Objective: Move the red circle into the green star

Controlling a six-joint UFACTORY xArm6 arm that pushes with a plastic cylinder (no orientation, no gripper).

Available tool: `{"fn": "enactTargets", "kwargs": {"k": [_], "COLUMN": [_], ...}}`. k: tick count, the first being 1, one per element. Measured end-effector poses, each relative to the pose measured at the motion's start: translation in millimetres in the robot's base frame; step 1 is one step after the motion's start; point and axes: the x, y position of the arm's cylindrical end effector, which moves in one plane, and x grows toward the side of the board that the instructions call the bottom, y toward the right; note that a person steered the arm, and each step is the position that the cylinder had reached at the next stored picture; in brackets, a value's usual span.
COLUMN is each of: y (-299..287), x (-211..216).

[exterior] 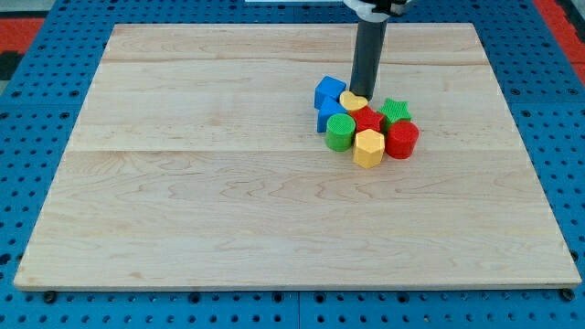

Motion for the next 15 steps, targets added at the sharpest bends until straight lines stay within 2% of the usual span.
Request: {"fn": "enactTargets", "kwargs": {"k": [1, 3, 4, 5, 6, 7, 8, 9, 10, 15], "y": [0, 0, 23, 89, 132, 177, 183, 150, 112, 102], "x": [12, 3, -23, -33, -6, 57, 119, 169, 182, 92]}}
